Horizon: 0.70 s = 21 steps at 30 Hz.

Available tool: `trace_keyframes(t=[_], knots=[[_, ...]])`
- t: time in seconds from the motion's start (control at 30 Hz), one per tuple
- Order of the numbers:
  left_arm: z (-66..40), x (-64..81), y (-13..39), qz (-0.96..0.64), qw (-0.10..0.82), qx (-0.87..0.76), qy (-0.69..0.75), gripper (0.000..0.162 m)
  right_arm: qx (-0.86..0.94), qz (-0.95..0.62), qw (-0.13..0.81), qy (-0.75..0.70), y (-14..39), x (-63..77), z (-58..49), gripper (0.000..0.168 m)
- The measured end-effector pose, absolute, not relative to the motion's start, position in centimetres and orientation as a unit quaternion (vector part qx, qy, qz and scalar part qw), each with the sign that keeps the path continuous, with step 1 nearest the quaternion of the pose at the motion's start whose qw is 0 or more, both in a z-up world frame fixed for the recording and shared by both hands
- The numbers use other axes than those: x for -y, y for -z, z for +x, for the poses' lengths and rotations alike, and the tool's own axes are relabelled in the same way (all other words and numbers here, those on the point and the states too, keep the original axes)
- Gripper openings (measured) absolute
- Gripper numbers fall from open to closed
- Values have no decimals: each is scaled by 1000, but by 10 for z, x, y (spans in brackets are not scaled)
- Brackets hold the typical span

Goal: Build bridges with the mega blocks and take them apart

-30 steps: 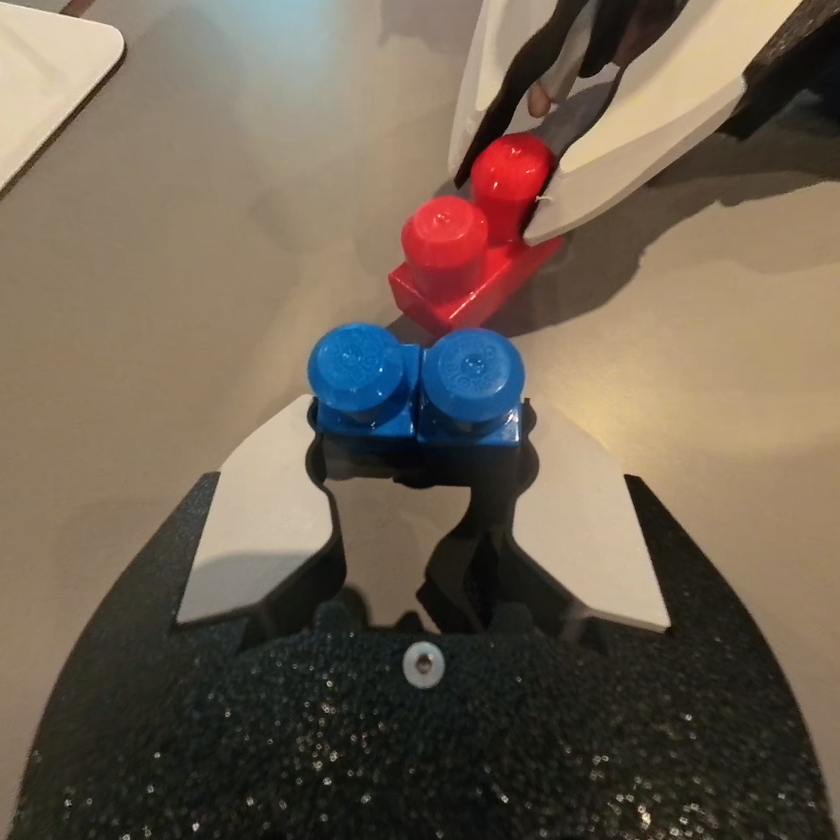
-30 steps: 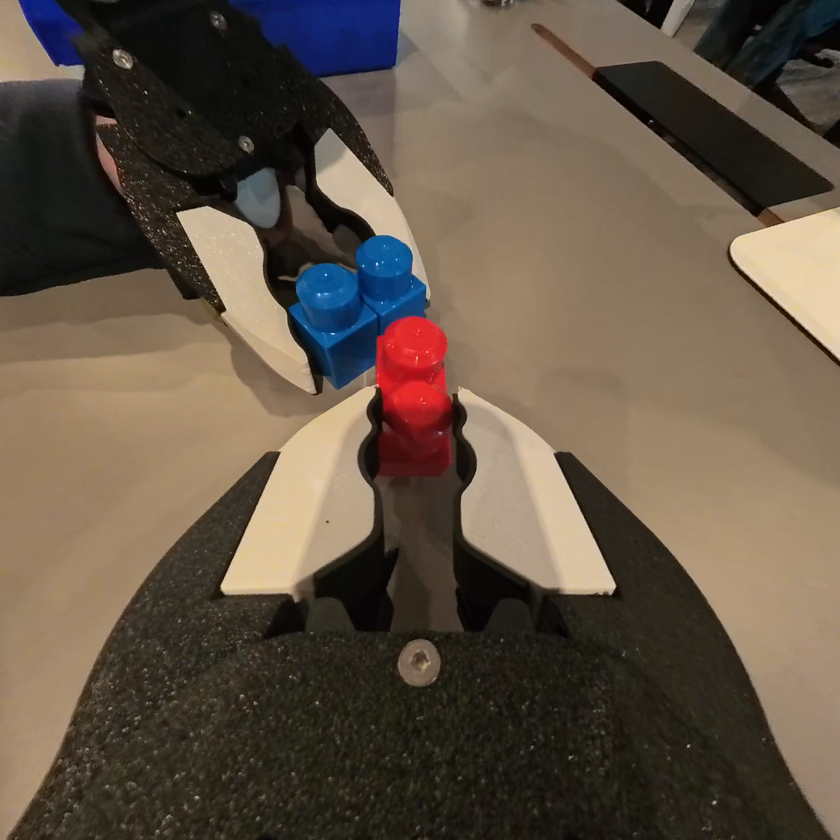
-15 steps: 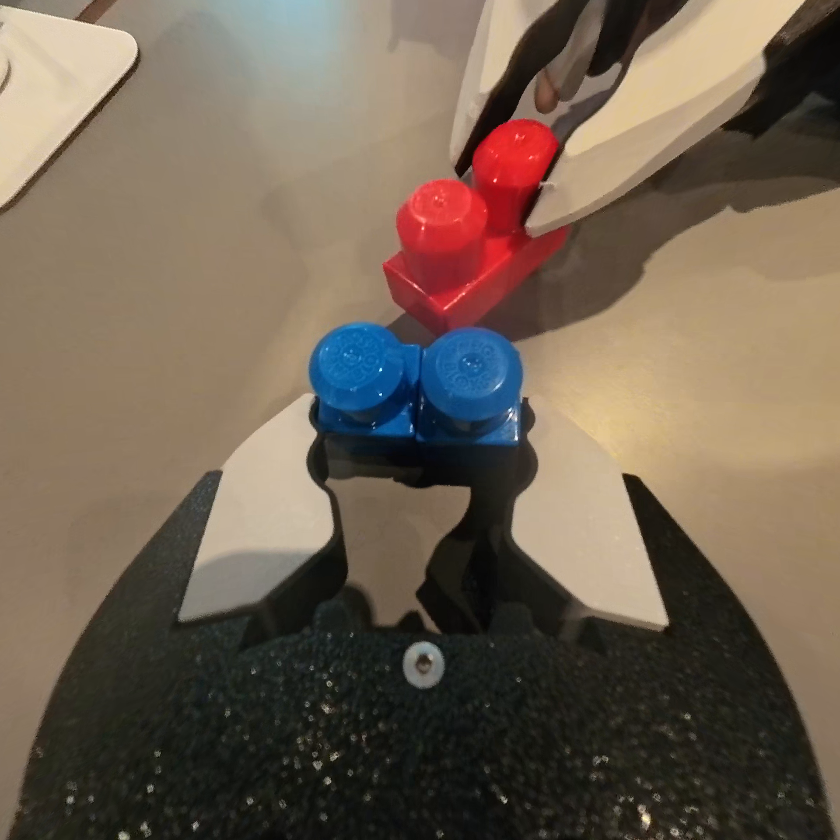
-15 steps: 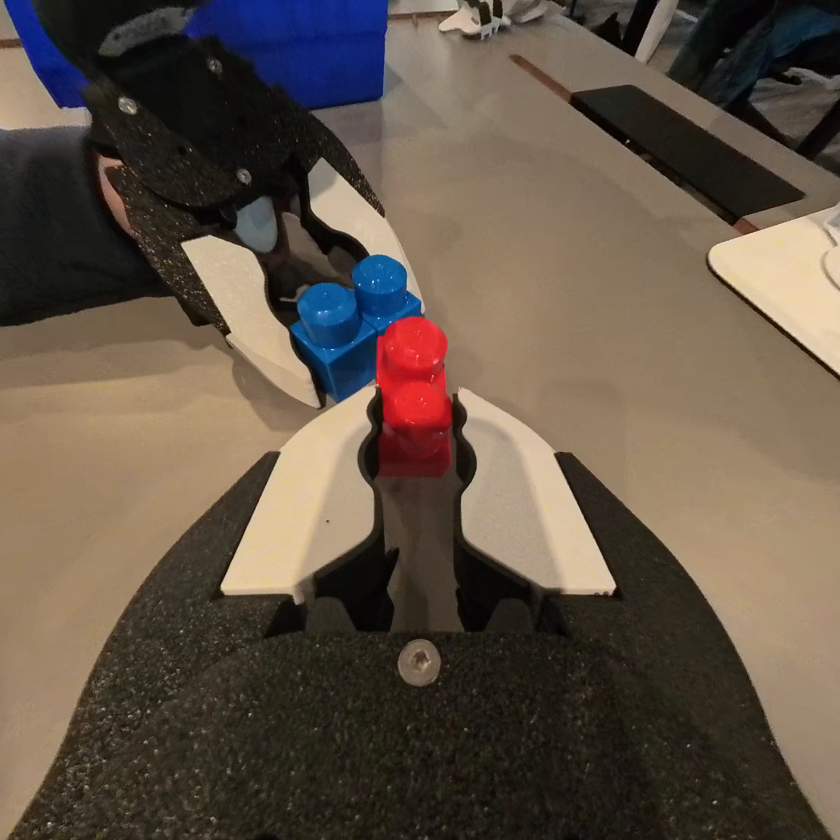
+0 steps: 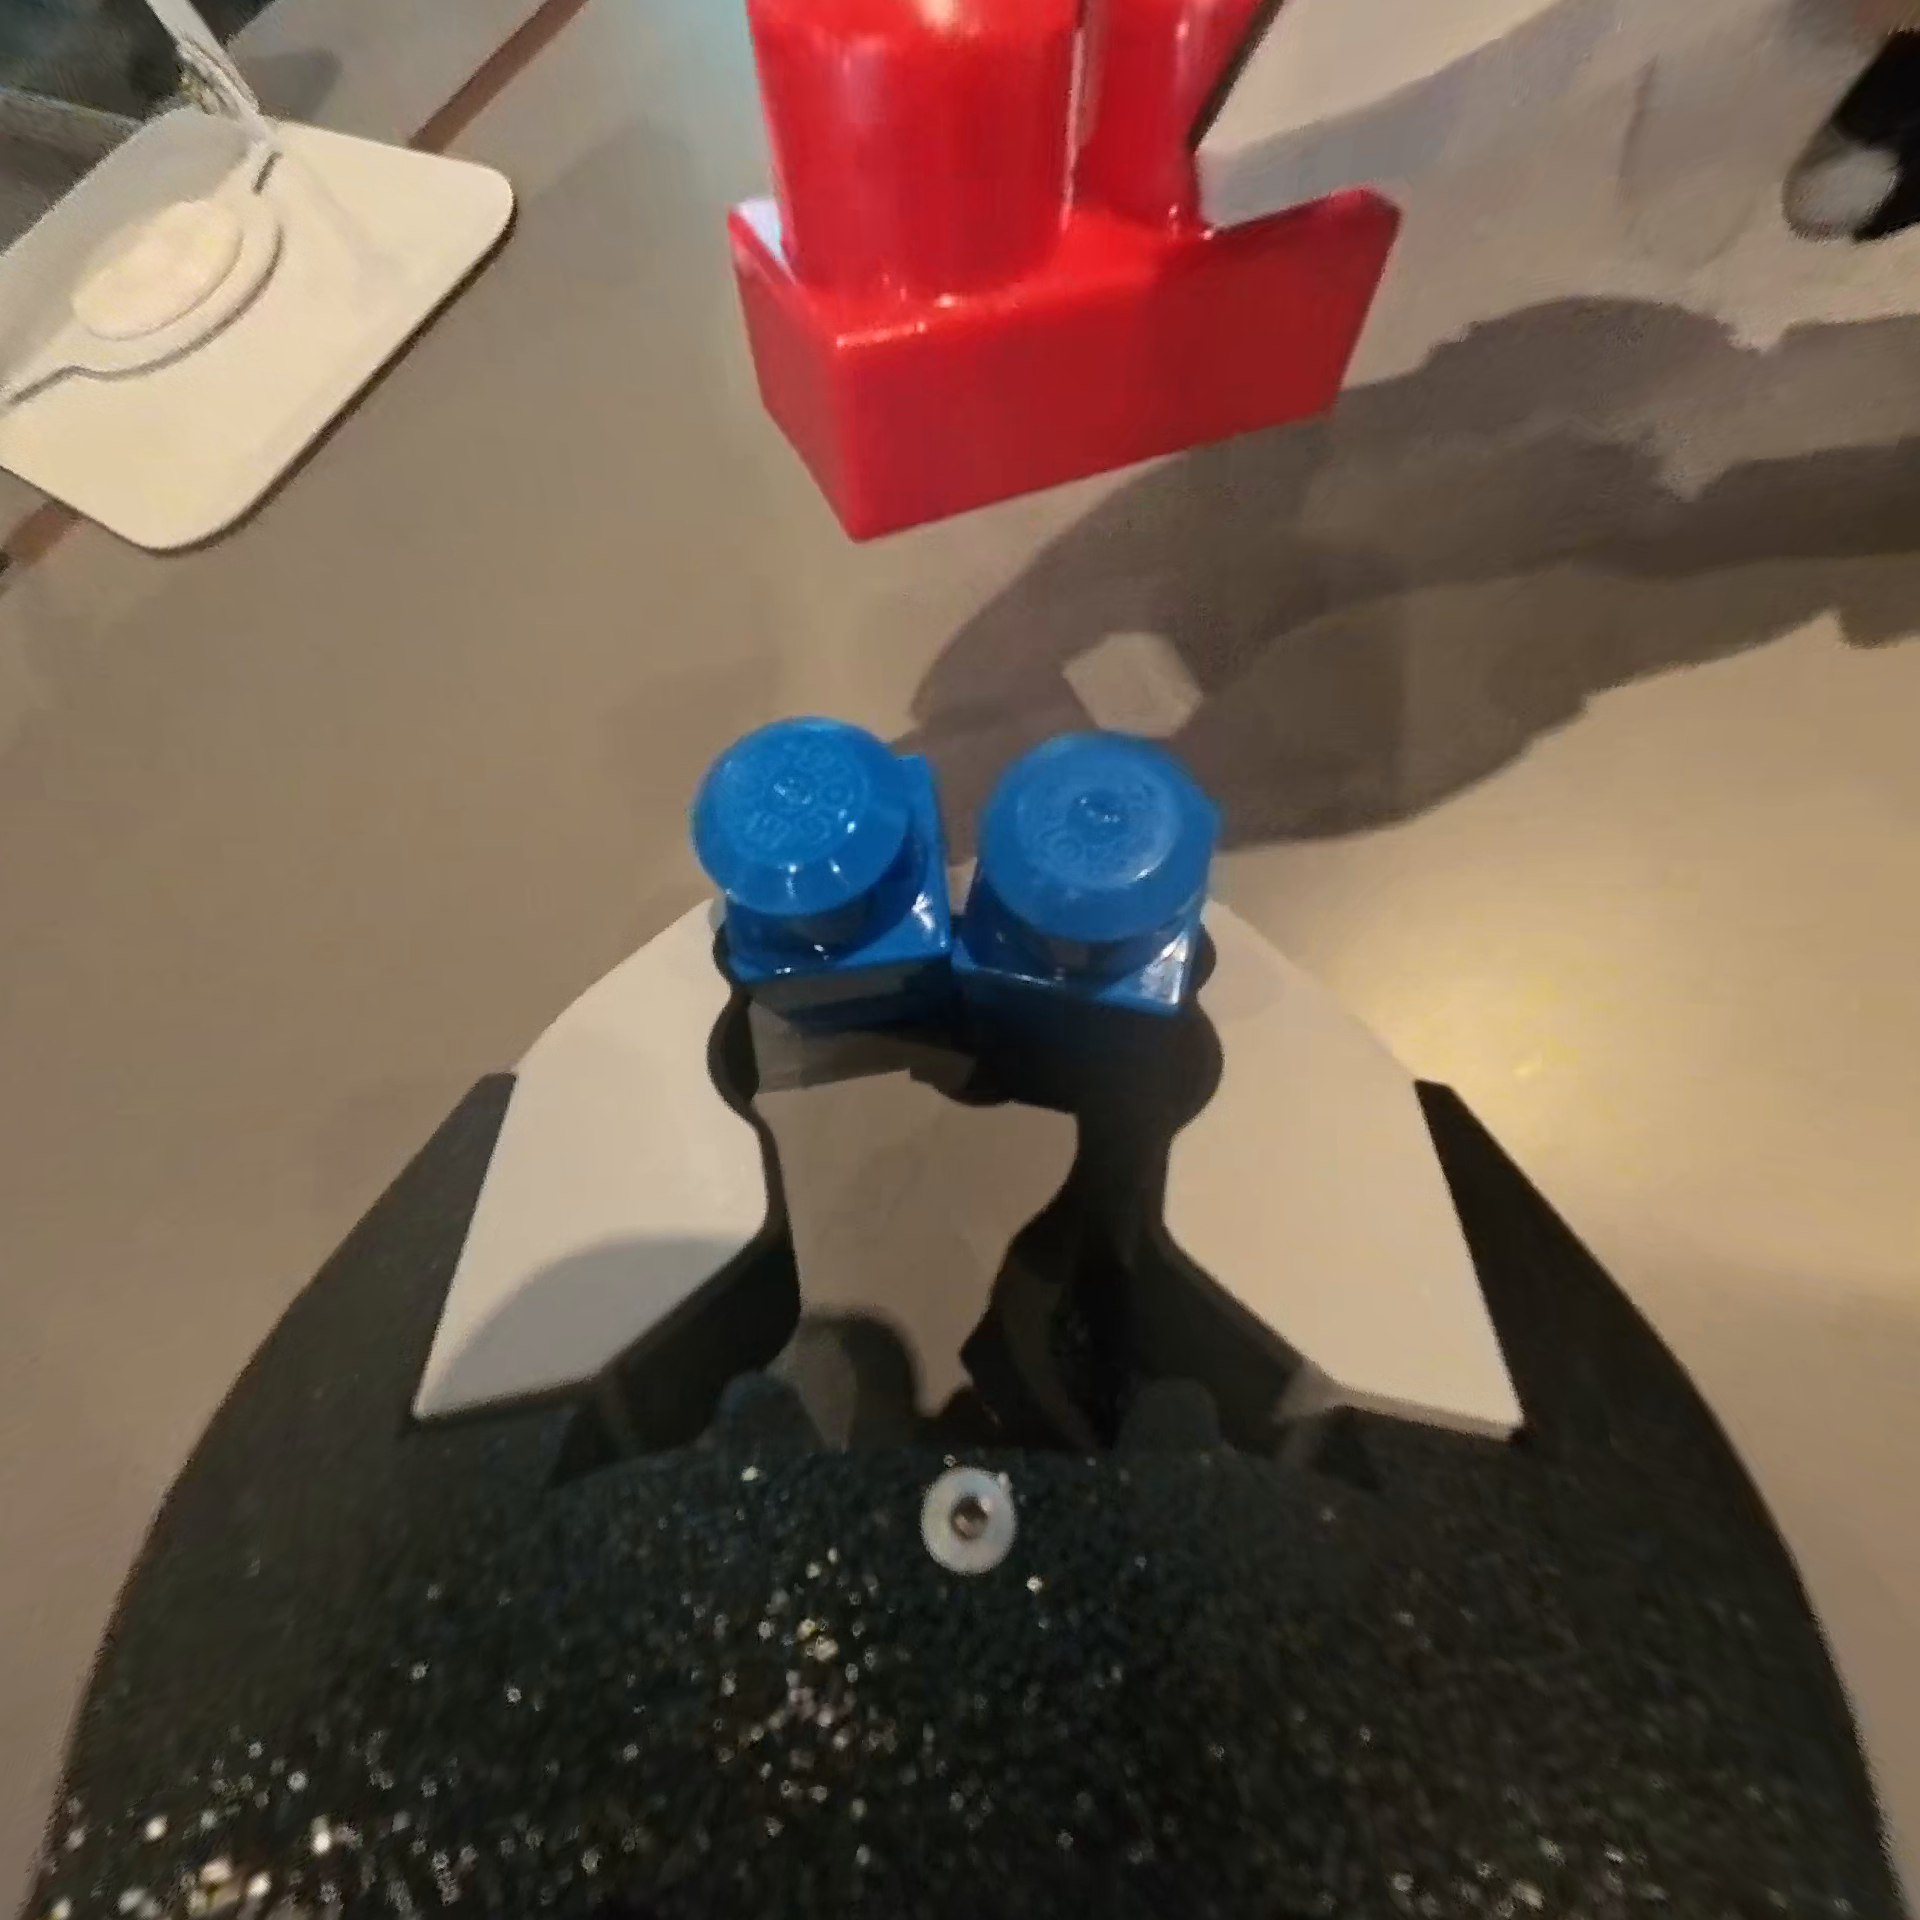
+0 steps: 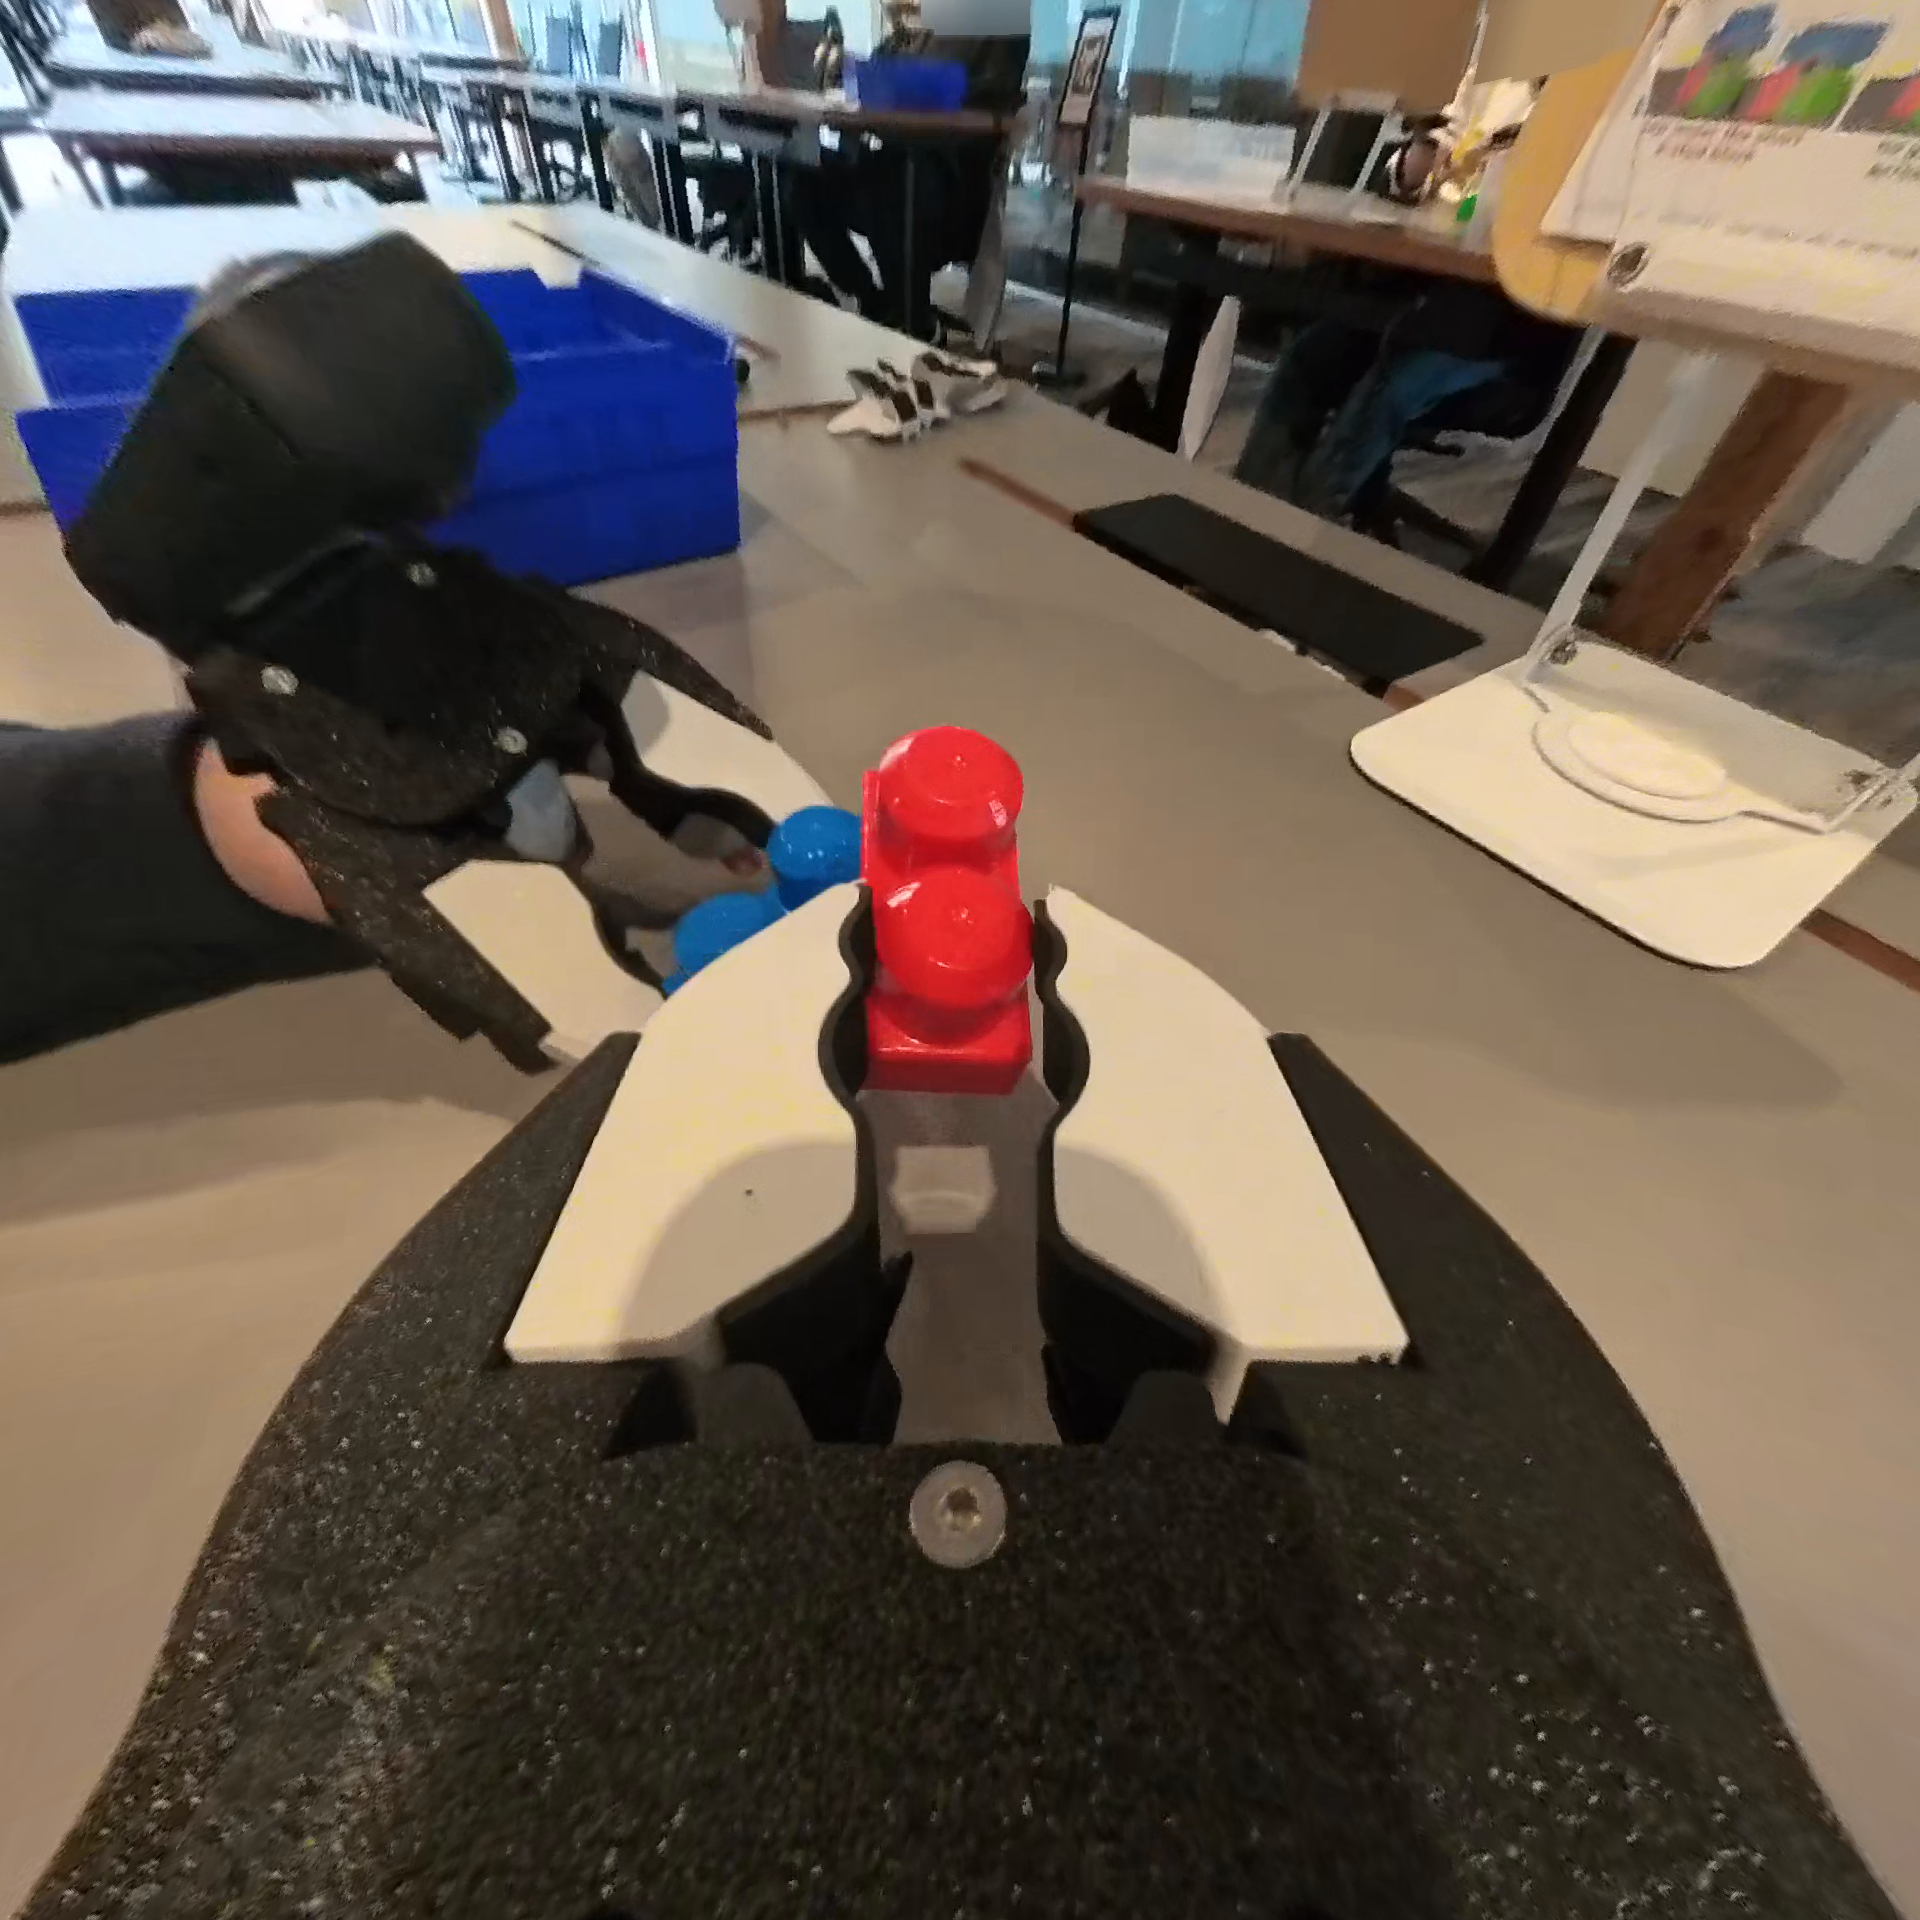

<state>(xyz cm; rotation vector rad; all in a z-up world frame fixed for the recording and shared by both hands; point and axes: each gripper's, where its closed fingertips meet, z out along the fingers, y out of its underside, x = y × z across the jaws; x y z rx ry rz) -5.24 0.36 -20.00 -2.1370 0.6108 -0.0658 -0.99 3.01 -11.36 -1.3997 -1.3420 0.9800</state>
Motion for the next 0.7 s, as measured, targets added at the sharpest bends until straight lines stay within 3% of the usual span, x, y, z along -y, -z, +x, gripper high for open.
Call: trace_keyframes(t=[0.7], knots=[[-43, -13, 197, -877, 445, -183, -10, 78, 531, -600, 500, -329, 114, -8, -30, 29]])
